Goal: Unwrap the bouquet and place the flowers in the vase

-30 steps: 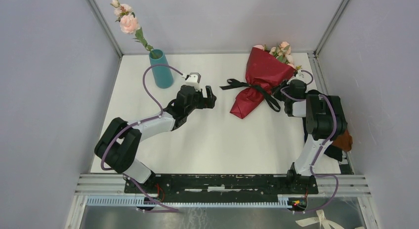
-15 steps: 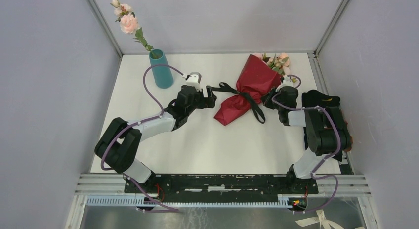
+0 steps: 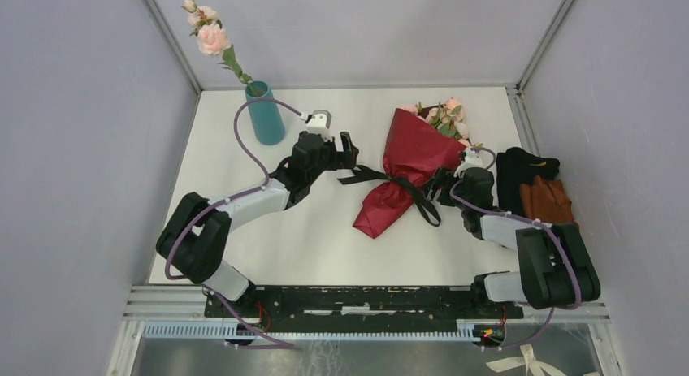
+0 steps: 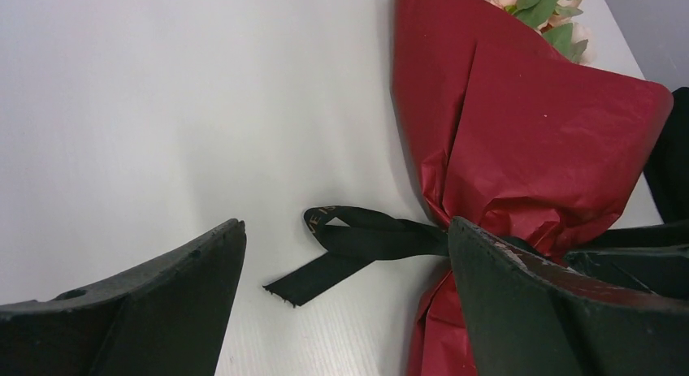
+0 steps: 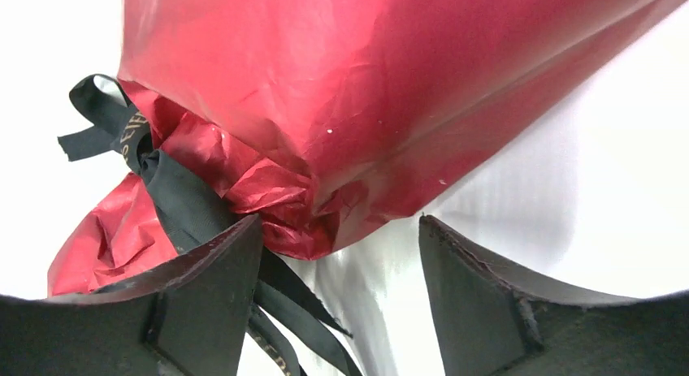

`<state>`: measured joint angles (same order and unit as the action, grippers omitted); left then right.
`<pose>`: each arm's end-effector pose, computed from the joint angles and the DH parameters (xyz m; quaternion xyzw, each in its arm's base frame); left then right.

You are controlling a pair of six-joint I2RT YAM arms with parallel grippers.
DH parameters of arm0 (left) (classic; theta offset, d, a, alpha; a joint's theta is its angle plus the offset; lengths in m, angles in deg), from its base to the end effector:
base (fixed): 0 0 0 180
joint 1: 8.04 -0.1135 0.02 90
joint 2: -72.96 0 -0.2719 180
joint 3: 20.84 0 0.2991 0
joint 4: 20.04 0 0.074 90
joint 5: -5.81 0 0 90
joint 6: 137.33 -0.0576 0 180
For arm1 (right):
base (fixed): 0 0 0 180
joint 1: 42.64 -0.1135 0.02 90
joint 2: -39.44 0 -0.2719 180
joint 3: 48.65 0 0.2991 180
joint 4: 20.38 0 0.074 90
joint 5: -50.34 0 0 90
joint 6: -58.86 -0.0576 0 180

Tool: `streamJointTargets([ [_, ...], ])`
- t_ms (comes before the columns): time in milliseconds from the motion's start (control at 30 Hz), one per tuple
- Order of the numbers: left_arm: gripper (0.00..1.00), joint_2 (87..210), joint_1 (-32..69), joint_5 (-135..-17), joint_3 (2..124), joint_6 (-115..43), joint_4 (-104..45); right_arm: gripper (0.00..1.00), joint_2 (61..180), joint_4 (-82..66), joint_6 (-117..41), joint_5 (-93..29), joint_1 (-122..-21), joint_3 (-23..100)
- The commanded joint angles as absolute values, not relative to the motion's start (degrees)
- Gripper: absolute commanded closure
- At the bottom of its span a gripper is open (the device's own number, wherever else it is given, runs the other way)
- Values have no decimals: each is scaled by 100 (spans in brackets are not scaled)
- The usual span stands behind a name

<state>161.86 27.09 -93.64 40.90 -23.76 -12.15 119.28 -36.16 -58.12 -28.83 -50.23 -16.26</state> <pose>0.3362 -0.2250 0.2056 0.0344 0.8134 -0.2242 0.5357 0.2815 0.0484 0.0922 0.1011 0.8647 0.2228 0.4388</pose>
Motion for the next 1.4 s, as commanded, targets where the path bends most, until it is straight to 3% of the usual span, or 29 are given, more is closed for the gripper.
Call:
streamJointTargets([
  [0, 1, 16382, 2742, -9381, 4287, -2114, -950, 22, 11068, -3208, -5563, -3470, -5022, -1617],
  [200, 1, 17072, 2748, -9032, 4666, -2052, -821, 36, 10527, -2876, -5607, -4438, -4935, -1465],
  [233, 4, 17140, 2758, -8794, 4603, -1973, -688, 36, 10660, -2880, -5620, -4504, -4872, -1416],
  [300, 6, 17147, 2828, -8545, 4253, -1661, -246, 36, 11038, -2913, -5707, -4494, -4630, -1250],
  [433, 1, 17049, 3014, -8562, 3353, -1299, 459, 36, 11911, -3189, -5882, -4279, -4361, -947],
  [700, 1, 16658, 3641, -8895, 2594, -1129, 399, 32, 13586, -3266, -5858, -3984, -4361, 350],
  [1133, 1, 17144, 5145, -9871, 3188, -1179, -59, 28, 15104, -2931, -5708, -3519, -5364, 2257],
  [1367, 1, 16672, 5214, -10853, 3305, -1484, -818, 28, 14714, -3011, -5655, -3679, -5506, 2090],
])
